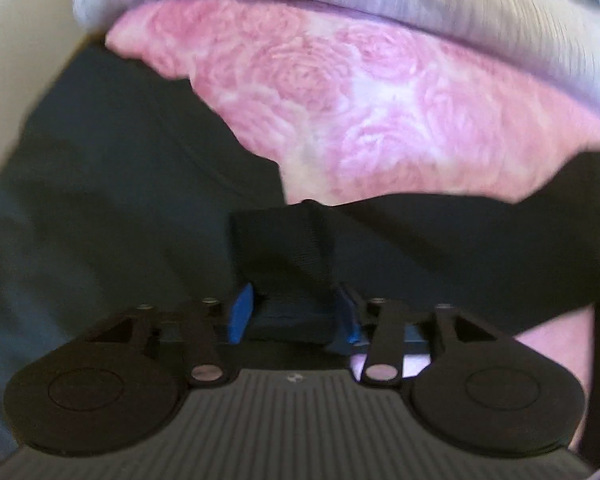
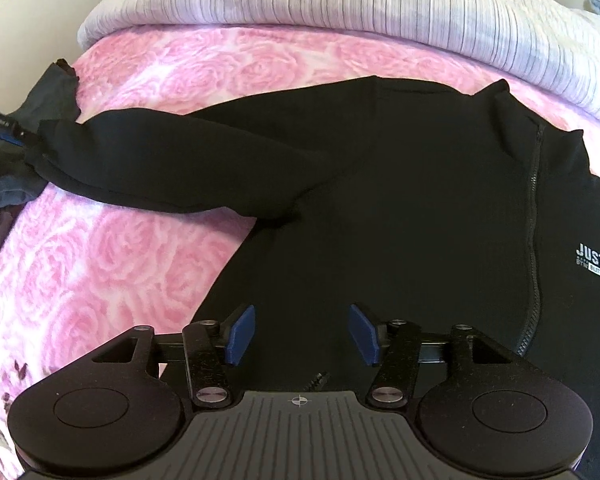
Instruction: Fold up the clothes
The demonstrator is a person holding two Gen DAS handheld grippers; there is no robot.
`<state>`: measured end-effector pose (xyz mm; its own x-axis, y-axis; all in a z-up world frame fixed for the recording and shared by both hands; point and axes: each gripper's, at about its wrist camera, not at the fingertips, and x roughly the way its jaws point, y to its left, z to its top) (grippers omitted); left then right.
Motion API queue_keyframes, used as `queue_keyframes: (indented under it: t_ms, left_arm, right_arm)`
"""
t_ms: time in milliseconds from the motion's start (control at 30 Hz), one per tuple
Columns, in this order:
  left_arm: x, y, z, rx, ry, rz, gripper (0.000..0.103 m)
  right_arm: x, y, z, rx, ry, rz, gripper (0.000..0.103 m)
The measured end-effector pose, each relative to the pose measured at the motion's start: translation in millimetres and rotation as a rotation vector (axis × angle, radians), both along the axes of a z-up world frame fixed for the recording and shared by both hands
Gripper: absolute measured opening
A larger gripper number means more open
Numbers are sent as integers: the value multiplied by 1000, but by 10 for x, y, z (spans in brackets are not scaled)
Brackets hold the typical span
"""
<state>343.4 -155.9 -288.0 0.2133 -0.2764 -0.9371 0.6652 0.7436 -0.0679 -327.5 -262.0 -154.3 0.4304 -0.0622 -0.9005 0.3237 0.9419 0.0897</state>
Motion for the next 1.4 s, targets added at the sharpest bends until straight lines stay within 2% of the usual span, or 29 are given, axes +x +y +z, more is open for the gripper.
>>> queue_keyframes:
  t_ms: [33, 67, 200, 300, 433, 633, 667, 800, 900, 1000, 1133, 1267, 1333, 1400]
  left_arm:
    - [-19, 7, -6, -11, -13, 2, 4]
    - [-53, 33, 32, -12, -34, -10, 1]
    - [-226, 256, 382, -23, -121, -76, 1]
    - [-350, 514, 485, 9, -142, -100, 1]
    - [-458, 710, 304, 67, -114, -117, 0]
    - [-613, 727, 189, 110, -152, -152, 4]
    - [-620, 748, 200, 114, -155, -149, 7]
    - [-702, 857, 333, 123, -189, -125, 8]
    - [-807, 840, 480, 115, -258, -140, 10]
    - [-979, 707, 561, 58, -281, -177, 13]
    - [-1345, 385, 547, -3, -259, -264, 20]
    - [-1915, 75, 482, -65, -177, -356, 25]
    - [-2253, -36, 426, -84, -117, -392, 30]
    - [-2626, -107, 345, -95, -42, -417, 33]
  right_arm:
    - [-11, -6, 0, -1, 3, -7, 57]
    - [-22, -11, 0, -1, 9, -14, 57]
    - [-80, -46, 34, -6, 22, -30, 57]
    - [-120, -82, 14, -5, 36, -51, 58]
    - [-159, -131, -50, 3, 65, -88, 58]
    - [-76, -113, -20, 47, 52, -102, 59]
    - [-79, -111, -19, 49, 55, -95, 59]
    - [-169, -134, -46, 51, 86, -107, 60]
    - [-352, -210, -109, 72, 118, -171, 60]
    - [-629, -302, -210, 97, 157, -261, 61]
    - [-1073, -418, -366, 127, 248, -359, 62]
    - [-1578, -537, -472, 155, 351, -387, 63]
    - [-1848, -613, -403, 170, 327, -399, 66]
    - [-2173, -704, -179, 168, 202, -424, 67]
